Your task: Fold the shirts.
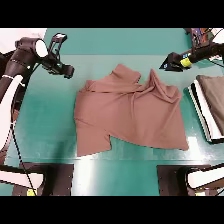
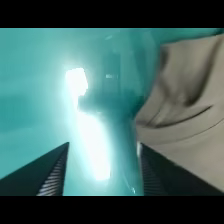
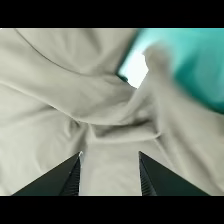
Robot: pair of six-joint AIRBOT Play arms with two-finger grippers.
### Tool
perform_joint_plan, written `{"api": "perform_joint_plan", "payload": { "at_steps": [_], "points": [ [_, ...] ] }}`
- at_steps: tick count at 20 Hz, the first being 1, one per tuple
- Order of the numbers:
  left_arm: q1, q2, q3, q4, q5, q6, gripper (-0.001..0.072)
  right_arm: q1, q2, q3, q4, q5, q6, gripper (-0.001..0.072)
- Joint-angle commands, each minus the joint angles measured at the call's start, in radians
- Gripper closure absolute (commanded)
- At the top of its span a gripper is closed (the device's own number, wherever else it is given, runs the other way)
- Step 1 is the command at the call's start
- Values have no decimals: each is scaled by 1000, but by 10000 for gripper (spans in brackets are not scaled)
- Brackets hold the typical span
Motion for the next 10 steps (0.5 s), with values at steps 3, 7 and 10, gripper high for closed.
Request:
{"api": "perform_joint_plan", "payload": {
  "at_steps": [3,7,10],
  "points": [
    [178,103,-117,-273,-130,56,217,-47,130,-111,92,68,-85,303],
    [229,257,-462,-384,-107,100,217,-88,319,-375,186,61,-119,303],
    [229,348,-708,-476,-24,116,217,-97,425,-517,203,5,-126,303]
  ]
}}
